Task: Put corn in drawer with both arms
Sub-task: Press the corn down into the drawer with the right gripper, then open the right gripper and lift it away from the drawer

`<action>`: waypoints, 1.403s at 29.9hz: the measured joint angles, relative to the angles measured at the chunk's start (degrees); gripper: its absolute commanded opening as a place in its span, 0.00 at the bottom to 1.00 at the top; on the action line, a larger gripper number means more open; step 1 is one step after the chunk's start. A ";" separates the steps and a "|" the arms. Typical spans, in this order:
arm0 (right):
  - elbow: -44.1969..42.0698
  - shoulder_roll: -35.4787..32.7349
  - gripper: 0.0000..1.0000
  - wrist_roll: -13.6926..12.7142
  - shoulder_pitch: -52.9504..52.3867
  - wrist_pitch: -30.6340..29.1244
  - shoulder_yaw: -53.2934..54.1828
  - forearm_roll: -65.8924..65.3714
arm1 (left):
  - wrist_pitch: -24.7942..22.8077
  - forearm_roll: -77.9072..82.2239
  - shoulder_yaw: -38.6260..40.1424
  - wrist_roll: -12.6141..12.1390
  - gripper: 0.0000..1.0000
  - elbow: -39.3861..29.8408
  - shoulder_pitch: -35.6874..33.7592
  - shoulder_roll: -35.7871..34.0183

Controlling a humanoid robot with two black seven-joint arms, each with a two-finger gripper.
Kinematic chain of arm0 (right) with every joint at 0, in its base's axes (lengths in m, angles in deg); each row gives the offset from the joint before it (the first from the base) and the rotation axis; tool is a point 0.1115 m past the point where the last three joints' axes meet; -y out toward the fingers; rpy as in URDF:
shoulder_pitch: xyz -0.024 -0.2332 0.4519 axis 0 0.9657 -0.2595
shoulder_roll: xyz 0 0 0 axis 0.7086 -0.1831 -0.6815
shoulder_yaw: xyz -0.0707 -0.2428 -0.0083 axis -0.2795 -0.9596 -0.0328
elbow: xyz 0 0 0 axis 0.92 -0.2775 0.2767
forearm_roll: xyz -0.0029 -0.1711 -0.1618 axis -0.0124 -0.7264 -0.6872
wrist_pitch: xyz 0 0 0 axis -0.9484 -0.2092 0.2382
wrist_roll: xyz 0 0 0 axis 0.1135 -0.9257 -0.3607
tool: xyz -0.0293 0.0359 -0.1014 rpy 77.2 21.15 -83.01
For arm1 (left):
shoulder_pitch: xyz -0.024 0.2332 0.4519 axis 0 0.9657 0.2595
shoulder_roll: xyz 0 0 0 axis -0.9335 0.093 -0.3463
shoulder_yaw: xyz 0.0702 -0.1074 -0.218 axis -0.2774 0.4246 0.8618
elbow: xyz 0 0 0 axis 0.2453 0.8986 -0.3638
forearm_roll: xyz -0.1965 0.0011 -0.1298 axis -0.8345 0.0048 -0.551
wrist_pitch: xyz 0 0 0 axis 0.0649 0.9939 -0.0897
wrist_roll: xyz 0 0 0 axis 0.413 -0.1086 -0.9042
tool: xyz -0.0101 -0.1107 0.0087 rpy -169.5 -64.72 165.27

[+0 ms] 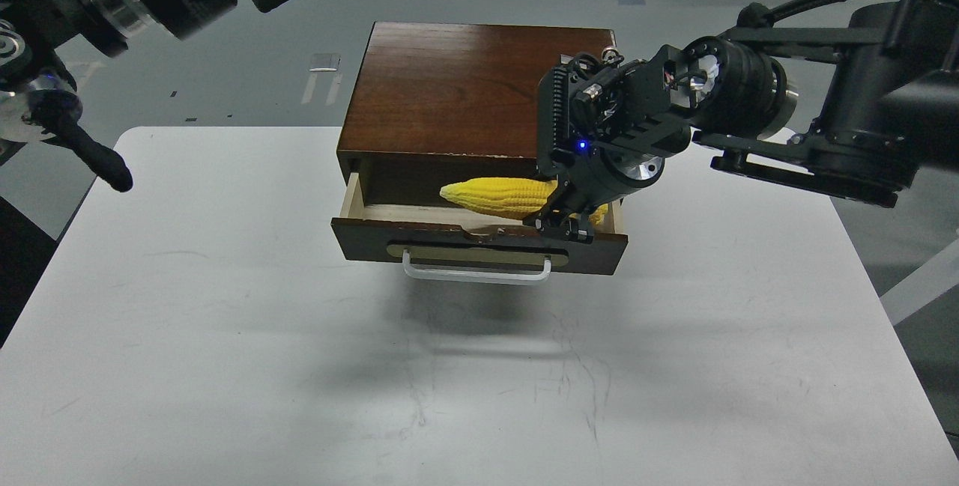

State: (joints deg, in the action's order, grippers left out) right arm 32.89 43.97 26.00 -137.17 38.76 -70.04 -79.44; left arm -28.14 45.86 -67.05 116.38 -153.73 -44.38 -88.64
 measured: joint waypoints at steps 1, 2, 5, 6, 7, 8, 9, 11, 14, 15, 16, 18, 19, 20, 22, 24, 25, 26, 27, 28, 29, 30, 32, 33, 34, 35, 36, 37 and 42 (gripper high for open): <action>0.02 0.00 0.63 0.00 0.00 0.00 0.03 0.01 | 0.00 0.00 0.00 0.00 0.98 0.00 0.00 0.00; 0.02 0.00 0.63 -0.01 0.00 0.00 0.07 0.01 | 0.00 0.00 0.00 0.00 0.98 0.00 0.00 0.00; 0.05 0.00 0.64 -0.01 0.01 0.00 0.09 0.04 | 0.00 0.00 0.01 0.00 0.98 0.00 0.00 0.00; 0.05 0.00 0.64 0.00 0.00 0.00 0.09 0.04 | 0.00 0.01 0.01 0.00 0.98 0.00 0.00 0.00; 0.05 0.00 0.65 0.00 0.00 0.00 0.09 0.04 | 0.00 0.01 0.01 0.00 0.98 0.00 0.00 0.00; 0.04 -0.03 0.65 0.00 0.00 0.00 0.10 0.04 | 0.00 0.03 0.01 0.00 0.98 0.00 0.00 0.00; 0.04 -0.10 0.65 -0.01 0.01 0.00 0.10 0.04 | 0.00 0.06 0.02 0.00 0.98 0.00 0.00 0.00; 0.04 -0.23 0.65 0.00 0.00 0.01 0.10 0.06 | 0.00 0.09 0.03 0.00 0.98 0.00 0.00 0.05; 0.05 -0.42 0.65 0.01 -0.06 0.01 0.13 0.07 | 0.00 0.10 0.13 0.00 0.98 0.00 0.00 0.11; 0.05 -0.48 0.65 0.01 -0.17 0.00 0.16 0.12 | 0.00 0.10 0.14 0.00 0.98 0.00 0.00 0.14; 0.06 -0.55 0.66 0.01 -0.37 0.00 0.19 0.24 | 0.00 0.10 0.14 0.00 0.98 0.01 0.00 0.16; 0.13 -0.64 0.66 0.01 -0.90 0.00 0.38 0.57 | 0.00 0.10 0.14 0.00 0.98 0.06 0.00 0.17; 0.19 -0.77 0.67 0.02 -1.35 -0.01 0.49 0.75 | 0.00 0.10 0.16 -0.01 0.98 0.08 0.00 0.20; 0.21 -1.02 0.68 0.01 -1.93 0.00 0.80 0.93 | 0.00 0.10 0.17 -0.01 0.98 0.08 0.00 0.23; 0.23 -1.77 0.69 0.02 -3.06 -0.01 1.83 1.68 | 0.00 0.10 0.17 -0.01 0.98 0.09 0.00 0.25; 0.29 -2.66 0.73 0.01 -3.92 0.00 3.02 3.06 | 0.00 0.10 0.17 -0.01 0.98 0.10 0.00 0.26; 0.38 -3.29 0.76 0.01 -4.39 0.00 3.56 4.18 | 0.00 0.10 0.17 -0.01 0.98 0.09 0.00 0.27; 0.43 -4.04 0.84 0.01 -4.89 0.00 4.13 5.48 | 0.00 0.10 0.17 -0.01 0.98 0.10 0.00 0.27; 0.44 -4.93 0.96 0.01 -5.48 0.00 4.79 7.07 | 0.00 0.10 0.17 -0.01 0.98 0.16 0.00 0.27; 0.46 -5.85 0.96 0.02 -6.00 -0.01 5.57 9.07 | 0.00 0.10 0.17 -0.01 0.98 0.19 0.00 0.29; 0.44 -6.78 0.99 0.02 -6.39 0.00 6.53 11.28 | 0.00 0.10 0.17 -0.01 0.98 0.25 0.00 0.34; 0.35 -7.67 0.99 0.00 -6.75 0.00 7.55 13.25 | 0.02 0.10 0.17 -0.01 0.98 0.30 0.00 0.38; 0.24 -9.72 1.00 0.00 -6.90 0.00 9.25 17.49 | 0.08 0.10 0.17 -0.01 0.98 0.38 0.01 0.43; 0.16 -11.34 1.00 0.00 -6.92 0.00 10.34 20.63 | 0.15 0.09 0.23 -0.01 0.98 0.43 0.18 0.43; -0.09 -13.35 1.00 0.00 -6.82 0.00 11.49 24.68 | 0.22 -0.04 0.25 -0.01 0.98 0.47 0.46 0.44; -0.59 -15.33 1.00 -0.01 -6.60 0.00 12.40 28.80 | 0.28 -0.14 0.25 -0.01 0.98 0.52 0.69 0.45; -1.22 -16.97 1.00 -0.01 -6.27 0.01 12.85 32.62 | 0.46 -0.24 0.25 -0.01 0.98 0.57 0.93 0.44; -2.18 -18.69 1.00 -0.01 -5.76 0.00 13.15 36.93 | 0.64 -0.28 0.25 -0.01 0.98 0.64 1.21 0.45; -9.34 -23.99 1.00 -0.02 -0.39 0.00 13.66 61.73 | 1.01 -0.38 0.25 -0.01 0.98 1.40 2.21 0.77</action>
State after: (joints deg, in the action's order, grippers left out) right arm 23.55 19.98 25.98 -137.56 38.76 -56.38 -17.72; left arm -27.13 45.48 -66.80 116.37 -152.34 -42.17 -87.87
